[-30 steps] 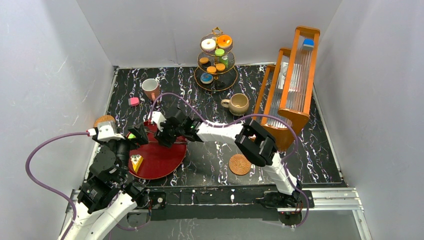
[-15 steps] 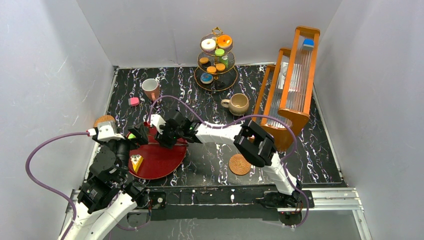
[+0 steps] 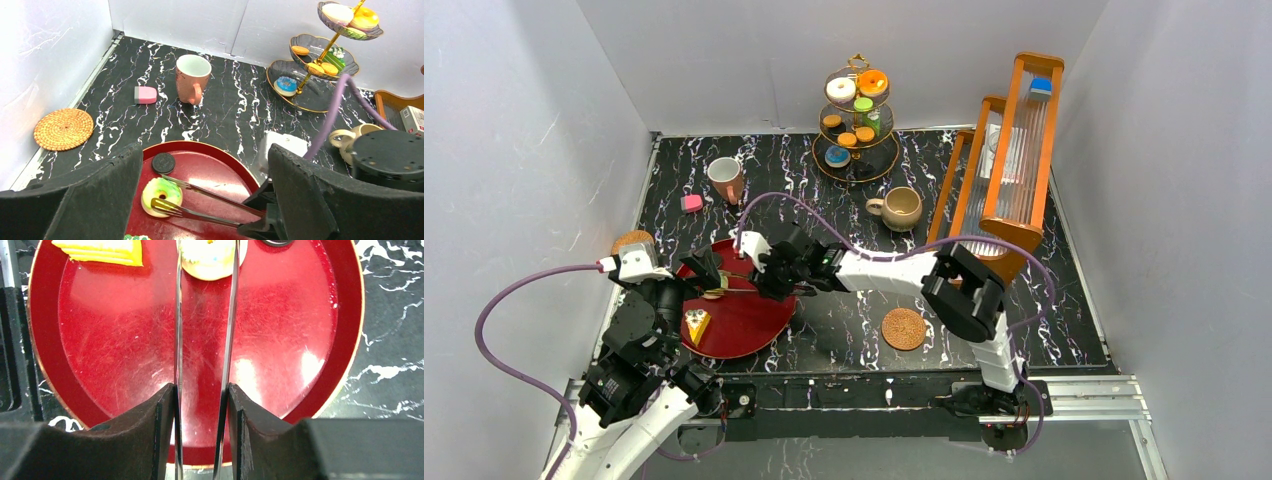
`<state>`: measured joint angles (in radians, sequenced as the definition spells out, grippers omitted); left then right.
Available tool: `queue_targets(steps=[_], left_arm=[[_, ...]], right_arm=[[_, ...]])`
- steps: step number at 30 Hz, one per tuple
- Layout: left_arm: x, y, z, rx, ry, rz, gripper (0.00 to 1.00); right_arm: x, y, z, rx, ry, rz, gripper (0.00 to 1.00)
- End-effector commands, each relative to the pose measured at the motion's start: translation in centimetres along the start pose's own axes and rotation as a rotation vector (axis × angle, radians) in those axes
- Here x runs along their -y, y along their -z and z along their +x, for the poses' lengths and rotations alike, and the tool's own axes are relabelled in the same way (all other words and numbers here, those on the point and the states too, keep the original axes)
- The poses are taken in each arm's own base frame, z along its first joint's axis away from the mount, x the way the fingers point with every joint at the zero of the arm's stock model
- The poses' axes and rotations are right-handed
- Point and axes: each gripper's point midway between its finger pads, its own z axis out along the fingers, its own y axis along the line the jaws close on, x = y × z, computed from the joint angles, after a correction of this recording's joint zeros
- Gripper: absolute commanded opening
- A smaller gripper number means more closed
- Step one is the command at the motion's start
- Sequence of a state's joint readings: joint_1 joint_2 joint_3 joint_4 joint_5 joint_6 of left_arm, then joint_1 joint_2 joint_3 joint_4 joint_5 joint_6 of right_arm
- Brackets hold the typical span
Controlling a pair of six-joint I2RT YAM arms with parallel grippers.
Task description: Serve the afternoon tea
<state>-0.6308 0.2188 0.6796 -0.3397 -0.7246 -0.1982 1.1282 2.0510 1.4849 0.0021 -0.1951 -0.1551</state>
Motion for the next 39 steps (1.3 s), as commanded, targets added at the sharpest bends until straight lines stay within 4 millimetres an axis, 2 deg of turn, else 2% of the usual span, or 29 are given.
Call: queue_targets(steps=[1, 6, 14, 20, 25, 29, 34, 39], left_arm=[[0.2, -0.2, -0.4, 0.015, 0.012, -0.004, 0.92], [0.2, -0.3, -0.3, 0.011, 0.009, -0.003, 0.92], [0.3, -0.3, -0.2, 0.007, 0.007, 0.0, 0.92], [0.4, -0.3, -0.2, 0.006, 0.007, 0.003, 0.92], [0.5, -0.4, -0.2, 0.002, 0.005, 0.007, 0.92], [0.5, -0.4, -0.1, 0.002, 0.005, 0.006, 0.92], [0.5, -0.3, -0.2, 0.005, 0.007, 0.008, 0.92], [0.5, -0.3, -0.2, 0.006, 0.009, 0.009, 0.92]], right_arm=[[0.2, 3.6, -4.3, 0.111, 0.017, 0.057, 0.48], [1.6, 6.0, -3.9, 0.097, -0.036, 0.122, 0.46], [4.7, 10.7, -5.3, 0.147, -0.107, 0.205, 0.45], [9.3, 14.5, -5.1, 0.147, -0.206, 0.358, 0.44], [15.1, 18.5, -3.3, 0.128, -0.331, 0.567, 0.43], [18.3, 20.8, -1.9, 0.123, -0.392, 0.675, 0.42], [21.3, 22.4, -0.5, 0.125, -0.468, 0.754, 0.42], [23.2, 23.1, 0.3, 0.133, -0.522, 0.794, 0.42]])
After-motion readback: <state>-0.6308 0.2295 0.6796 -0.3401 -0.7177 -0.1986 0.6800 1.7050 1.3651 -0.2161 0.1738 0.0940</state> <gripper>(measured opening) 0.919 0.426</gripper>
